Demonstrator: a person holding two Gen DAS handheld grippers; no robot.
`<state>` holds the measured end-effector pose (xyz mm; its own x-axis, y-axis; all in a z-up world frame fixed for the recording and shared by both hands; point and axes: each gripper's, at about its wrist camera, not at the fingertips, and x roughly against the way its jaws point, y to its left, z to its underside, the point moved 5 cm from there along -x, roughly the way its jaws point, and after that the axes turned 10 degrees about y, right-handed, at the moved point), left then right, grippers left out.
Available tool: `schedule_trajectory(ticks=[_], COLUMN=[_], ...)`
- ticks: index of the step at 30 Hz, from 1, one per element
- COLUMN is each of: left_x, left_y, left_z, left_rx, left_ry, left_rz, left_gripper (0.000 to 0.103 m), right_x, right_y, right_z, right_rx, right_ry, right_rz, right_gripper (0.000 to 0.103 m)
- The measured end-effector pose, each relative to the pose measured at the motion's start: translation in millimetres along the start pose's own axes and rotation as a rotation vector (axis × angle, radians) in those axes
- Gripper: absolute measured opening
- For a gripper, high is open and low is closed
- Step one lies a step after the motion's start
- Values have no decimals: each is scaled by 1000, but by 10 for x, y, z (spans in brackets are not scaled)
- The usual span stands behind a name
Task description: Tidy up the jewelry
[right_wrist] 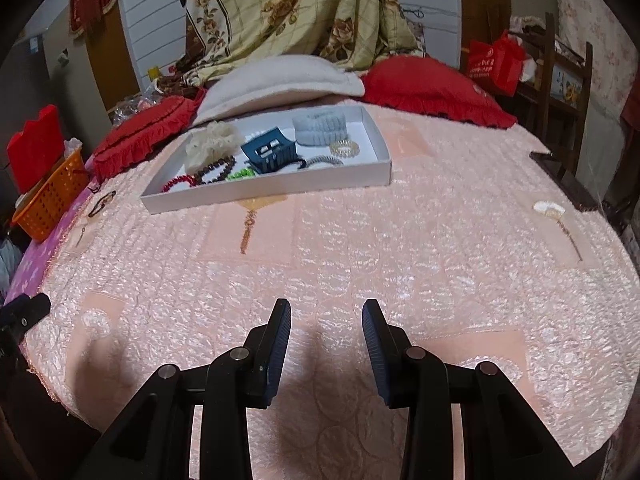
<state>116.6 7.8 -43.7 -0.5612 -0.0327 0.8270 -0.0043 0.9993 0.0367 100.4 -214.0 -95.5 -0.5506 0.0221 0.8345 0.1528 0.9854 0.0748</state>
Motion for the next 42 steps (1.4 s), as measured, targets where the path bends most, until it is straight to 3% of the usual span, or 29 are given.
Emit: schedule_trajectory(ticks=[2,3,5,7,12,18,19,21,23,26,34,42], left_x=[166,255,457,677,997,1301,1359,1432,1499,1495,1202,932], left_y=[52,84,158,251,396,408,390,357,311,235,164,61], left_z=[-32,-49,-71,-86,-91,-72,-57,-6,40,55,31,83], left_rx=[20,30,60,91,143,127,118,105,96,72,60,19], left_ry=[-79,-121,-217,-314,-406,-479,-496,-520,-545,-528,-371,-268], left_rz=[-17,-29,-61,-92,-73,-165,-184,-193,-152,-107,-55,-38], left_gripper=[50,55,75,80,85,86,87,100,103,103,103,103], right_x=[77,124,208,276,425,601,623,657,687,738,779,659], right_y=[26,43,75,99,163,203,207,213,223,236,189,219], right_z=[-18,-32,-46,-55,-62,-69,-71,-74,-74,-65,-49,13], right_rx=[8,14,26,35,54,66,68,69,71,77,72,90], right_ry=[-22,-35,-58,-75,-110,-152,-158,-164,-170,-181,-196,-160], right_rz=[3,5,12,14,16,16,15,9,4,1,9,24], right_gripper=[35,35,35,35,35,36,36,36,36,37,38,39])
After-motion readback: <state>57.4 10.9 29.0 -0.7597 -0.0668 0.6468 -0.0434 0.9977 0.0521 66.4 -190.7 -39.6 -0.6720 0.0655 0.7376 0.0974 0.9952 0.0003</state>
